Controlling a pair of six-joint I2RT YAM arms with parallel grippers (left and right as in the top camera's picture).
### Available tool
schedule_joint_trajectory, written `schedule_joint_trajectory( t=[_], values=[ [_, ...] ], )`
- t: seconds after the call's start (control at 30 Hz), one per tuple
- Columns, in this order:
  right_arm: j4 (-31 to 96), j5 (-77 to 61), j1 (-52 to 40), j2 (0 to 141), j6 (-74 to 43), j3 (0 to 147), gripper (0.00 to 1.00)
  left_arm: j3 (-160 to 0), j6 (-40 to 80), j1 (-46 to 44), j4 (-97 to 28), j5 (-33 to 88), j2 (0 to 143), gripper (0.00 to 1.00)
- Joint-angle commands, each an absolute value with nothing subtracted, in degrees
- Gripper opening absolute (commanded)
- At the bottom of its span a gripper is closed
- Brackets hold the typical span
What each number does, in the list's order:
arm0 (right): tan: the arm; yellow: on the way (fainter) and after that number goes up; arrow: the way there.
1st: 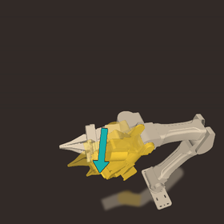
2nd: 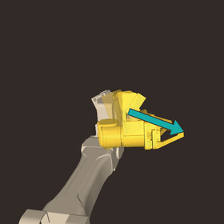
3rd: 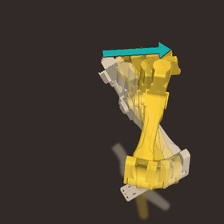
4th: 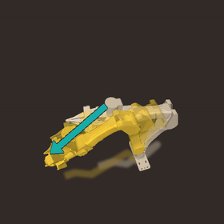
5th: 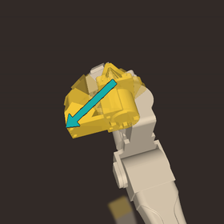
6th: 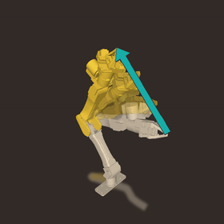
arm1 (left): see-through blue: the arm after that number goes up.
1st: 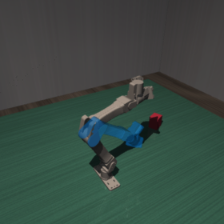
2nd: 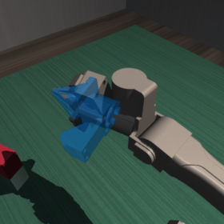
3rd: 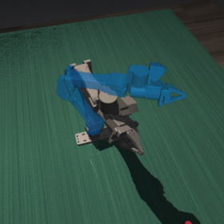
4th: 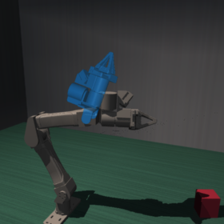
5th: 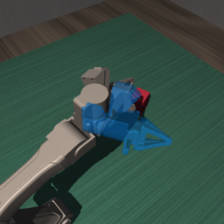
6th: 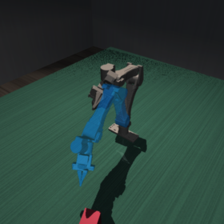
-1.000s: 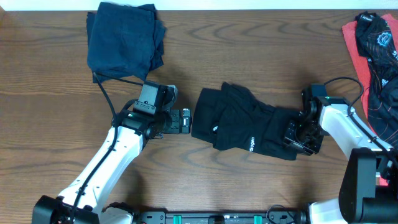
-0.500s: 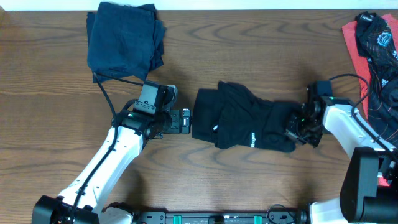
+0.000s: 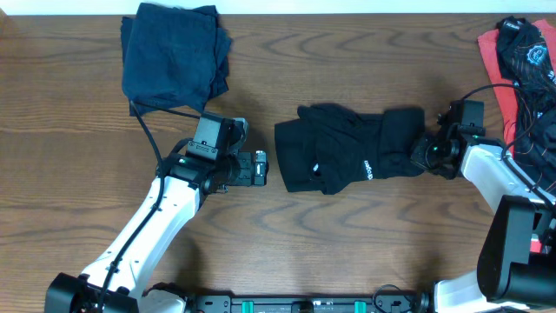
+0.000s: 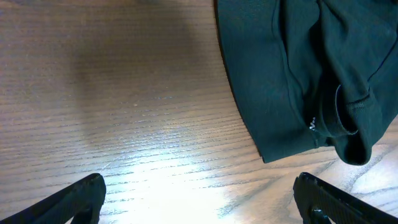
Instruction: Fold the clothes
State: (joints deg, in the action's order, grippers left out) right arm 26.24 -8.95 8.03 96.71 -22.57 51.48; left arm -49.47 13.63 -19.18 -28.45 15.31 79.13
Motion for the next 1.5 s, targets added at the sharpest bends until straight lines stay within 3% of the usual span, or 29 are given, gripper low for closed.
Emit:
schedule_joint_trajectory(
  t=[0.0, 0.2, 0.3, 0.43, 0.53, 0.63, 0.8, 0.87, 1.0, 1.47],
  values=[
    [27.9, -7.5, 8.7, 98.3, -21.6, 52.5, 0.20, -49.2, 13.1, -18.9, -28.3, 15.9, 79.4, 0.98],
    [38.0, -7.3, 8.7, 97.8, -21.6, 60.0, 0.11, -49.2, 13.1, -18.9, -28.2, 15.8, 79.4, 0.98],
    [45.3, -9.2, 8.4, 97.7, -19.7, 66.0, 0.12, -49.2, 13.1, -18.9, -28.2, 15.9, 79.4, 0.98],
    [52.5, -12.4, 6.2, 97.7, -13.5, 71.5, 0.24, -49.2, 13.1, -18.9, -27.7, 15.8, 79.4, 0.98],
    [54.0, -8.2, 3.5, 97.7, -12.3, 72.0, 0.50, -49.2, 13.1, -18.9, -27.5, 15.9, 79.4, 0.98],
    [55.9, -1.9, 1.5, 97.7, -14.9, 71.9, 0.52, -49.2, 13.1, -18.9, -27.7, 15.9, 79.4, 0.98],
    [56.1, -5.3, -0.9, 97.7, -11.6, 71.9, 0.53, -49.0, 13.1, -18.9, -27.7, 15.9, 79.4, 0.98],
    [56.1, -4.6, -2.6, 97.7, -11.4, 71.8, 0.59, -49.0, 13.1, -18.9, -27.6, 15.9, 79.4, 0.98],
    [53.6, -3.9, -6.2, 98.1, -7.8, 70.5, 0.63, -49.0, 13.1, -18.9, -27.4, 15.8, 79.4, 0.98],
    [52.1, 12.3, -15.3, 106.2, -9.8, 69.6, 0.61, -49.0, 13.1, -18.9, -28.0, 15.9, 79.4, 0.98]
  ],
)
